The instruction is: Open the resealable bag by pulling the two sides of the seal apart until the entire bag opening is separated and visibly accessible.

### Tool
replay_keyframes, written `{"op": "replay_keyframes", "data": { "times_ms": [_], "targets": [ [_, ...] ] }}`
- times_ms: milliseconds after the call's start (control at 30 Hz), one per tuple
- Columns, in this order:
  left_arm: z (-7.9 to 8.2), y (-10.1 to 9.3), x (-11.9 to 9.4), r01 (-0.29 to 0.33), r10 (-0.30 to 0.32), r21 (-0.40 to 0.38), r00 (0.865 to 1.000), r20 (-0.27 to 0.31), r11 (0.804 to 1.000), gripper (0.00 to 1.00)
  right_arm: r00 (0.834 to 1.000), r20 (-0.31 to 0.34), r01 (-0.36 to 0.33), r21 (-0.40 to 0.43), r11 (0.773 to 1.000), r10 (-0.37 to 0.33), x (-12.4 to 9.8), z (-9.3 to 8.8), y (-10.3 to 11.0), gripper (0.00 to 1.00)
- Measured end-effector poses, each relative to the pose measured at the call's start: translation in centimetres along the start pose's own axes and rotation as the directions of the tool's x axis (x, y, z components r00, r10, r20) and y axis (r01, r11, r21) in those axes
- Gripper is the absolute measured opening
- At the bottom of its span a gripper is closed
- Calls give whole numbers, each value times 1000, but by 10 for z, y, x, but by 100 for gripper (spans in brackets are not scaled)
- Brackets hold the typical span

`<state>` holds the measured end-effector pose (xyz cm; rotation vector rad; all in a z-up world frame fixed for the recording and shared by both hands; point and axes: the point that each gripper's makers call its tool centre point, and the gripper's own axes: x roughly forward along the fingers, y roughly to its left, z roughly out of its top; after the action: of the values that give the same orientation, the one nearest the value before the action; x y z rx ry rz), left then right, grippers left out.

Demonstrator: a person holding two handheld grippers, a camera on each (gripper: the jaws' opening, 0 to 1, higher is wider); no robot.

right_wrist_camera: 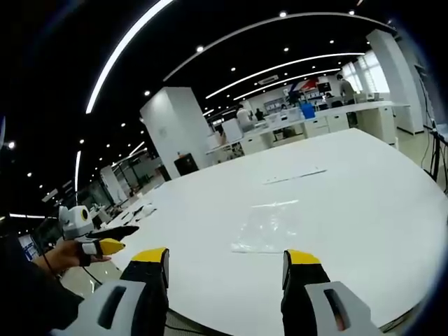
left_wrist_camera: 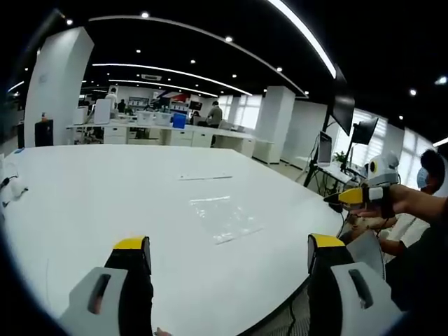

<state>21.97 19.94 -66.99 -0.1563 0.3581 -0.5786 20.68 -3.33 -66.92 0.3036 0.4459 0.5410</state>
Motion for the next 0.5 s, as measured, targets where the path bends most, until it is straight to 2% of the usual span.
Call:
{"op": "replay_keyframes", "data": {
  "times_ms": [367,500],
  "targets": [
    [-1,0,2,1,-1,4,1000,-3,1000,91,1000,-23,-21,10,1000,21,8,-9,9,64],
    [4,7,1,-38,37,50,999,23,998,88,999,-30,-25,13,1000,25,10,-10,10,64]
  ]
}}
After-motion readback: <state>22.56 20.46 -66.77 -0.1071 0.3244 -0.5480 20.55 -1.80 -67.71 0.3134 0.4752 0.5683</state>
